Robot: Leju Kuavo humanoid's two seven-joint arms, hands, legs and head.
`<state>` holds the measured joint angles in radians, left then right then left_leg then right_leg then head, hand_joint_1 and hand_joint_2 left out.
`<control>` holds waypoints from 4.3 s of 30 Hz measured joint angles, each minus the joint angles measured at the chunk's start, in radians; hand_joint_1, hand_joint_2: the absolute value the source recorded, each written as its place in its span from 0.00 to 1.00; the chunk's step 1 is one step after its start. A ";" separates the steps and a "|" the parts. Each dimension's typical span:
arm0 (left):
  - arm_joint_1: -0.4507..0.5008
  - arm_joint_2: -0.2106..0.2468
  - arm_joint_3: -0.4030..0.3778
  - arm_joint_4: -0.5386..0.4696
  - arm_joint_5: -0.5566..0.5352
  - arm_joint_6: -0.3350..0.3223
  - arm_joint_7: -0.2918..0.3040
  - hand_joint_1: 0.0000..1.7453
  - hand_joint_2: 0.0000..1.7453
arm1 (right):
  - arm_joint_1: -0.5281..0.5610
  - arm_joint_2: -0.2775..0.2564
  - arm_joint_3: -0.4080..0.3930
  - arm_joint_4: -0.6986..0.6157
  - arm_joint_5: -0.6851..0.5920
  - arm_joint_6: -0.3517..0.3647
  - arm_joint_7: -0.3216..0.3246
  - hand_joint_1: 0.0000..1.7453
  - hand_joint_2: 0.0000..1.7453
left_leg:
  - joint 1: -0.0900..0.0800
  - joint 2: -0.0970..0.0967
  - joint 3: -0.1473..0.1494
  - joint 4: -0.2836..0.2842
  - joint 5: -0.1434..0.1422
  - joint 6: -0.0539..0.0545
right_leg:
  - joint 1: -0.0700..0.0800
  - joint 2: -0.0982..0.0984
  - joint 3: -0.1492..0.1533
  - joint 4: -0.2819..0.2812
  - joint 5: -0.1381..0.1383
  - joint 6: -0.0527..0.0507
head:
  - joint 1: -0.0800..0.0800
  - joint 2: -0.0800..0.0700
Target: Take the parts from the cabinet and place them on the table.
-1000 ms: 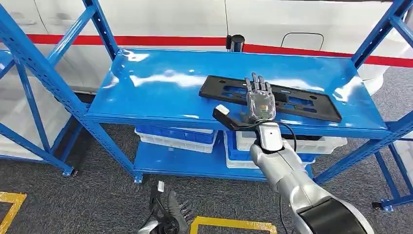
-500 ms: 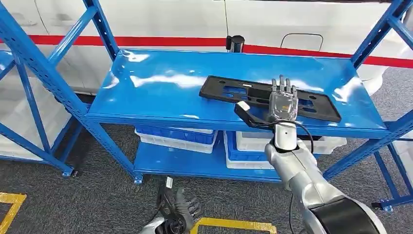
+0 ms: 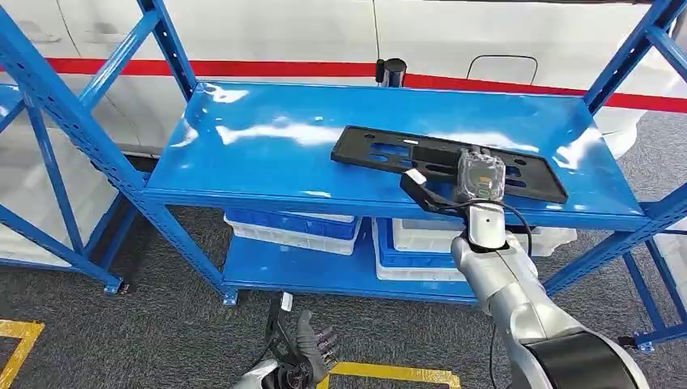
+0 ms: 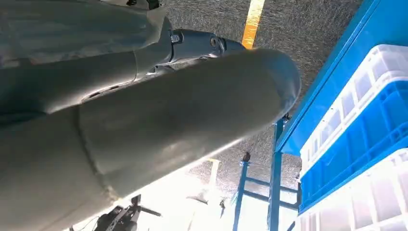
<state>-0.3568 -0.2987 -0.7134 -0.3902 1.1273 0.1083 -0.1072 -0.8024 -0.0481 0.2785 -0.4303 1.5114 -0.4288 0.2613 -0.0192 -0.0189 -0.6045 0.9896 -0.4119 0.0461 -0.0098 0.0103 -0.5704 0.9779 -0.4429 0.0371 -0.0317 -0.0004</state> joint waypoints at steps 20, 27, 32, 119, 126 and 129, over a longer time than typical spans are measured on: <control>0.000 0.000 0.001 0.004 -0.027 0.024 -0.010 0.00 1.00 | 0.014 0.004 -0.039 0.000 0.034 -0.010 -0.047 1.00 1.00 | 0.000 0.000 0.000 0.000 0.000 0.000 | 0.000 0.000 0.000 0.000 0.000 0.000 | 0.000 0.000; 0.000 0.000 0.002 0.005 -0.027 0.029 -0.009 0.00 1.00 | 0.013 0.004 -0.040 0.000 0.035 -0.011 -0.048 1.00 1.00 | 0.000 0.000 0.000 0.000 0.000 0.000 | 0.000 0.000 0.000 0.000 0.000 0.000 | 0.000 0.000; 0.000 0.000 0.004 0.008 -0.051 0.054 -0.052 0.00 1.00 | 0.017 0.013 -0.040 -0.001 0.034 -0.155 -0.108 1.00 1.00 | 0.000 0.000 -0.001 0.000 0.000 0.000 | 0.000 0.000 0.000 0.000 0.000 0.000 | 0.000 0.000; 0.184 0.217 -0.025 0.184 -0.217 -0.097 -0.177 0.00 1.00 | 0.694 -0.130 0.038 -1.318 -0.326 -0.237 -0.409 1.00 1.00 | 0.025 0.021 -0.104 0.284 -0.183 -0.044 | -0.019 -0.008 -0.007 0.026 -0.004 -0.035 | 0.004 0.000; 0.182 0.220 -0.024 0.184 -0.214 -0.096 -0.182 0.00 1.00 | 0.699 -0.117 0.038 -1.319 -0.335 -0.237 -0.412 1.00 1.00 | 0.019 0.017 0.080 0.013 -0.083 -0.023 | -0.009 -0.009 -0.024 0.027 0.017 -0.016 | 0.006 0.000; 0.185 0.221 -0.024 0.184 -0.214 -0.093 -0.187 0.00 1.00 | 0.701 -0.106 0.039 -1.319 -0.333 -0.237 -0.417 1.00 1.00 | 0.010 0.016 0.070 0.014 -0.073 -0.008 | -0.017 -0.010 -0.025 0.019 0.030 0.003 | 0.005 0.000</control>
<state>-0.1721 -0.0778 -0.7374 -0.2060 0.9129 0.0157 -0.2937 -0.1010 -0.1538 0.3178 -1.7494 1.1788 -0.6653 -0.1560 -0.0095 -0.0031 -0.5345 1.0039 -0.4849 0.0376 -0.0264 -0.0002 -0.5957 0.9971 -0.4133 0.0399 -0.0271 -0.0004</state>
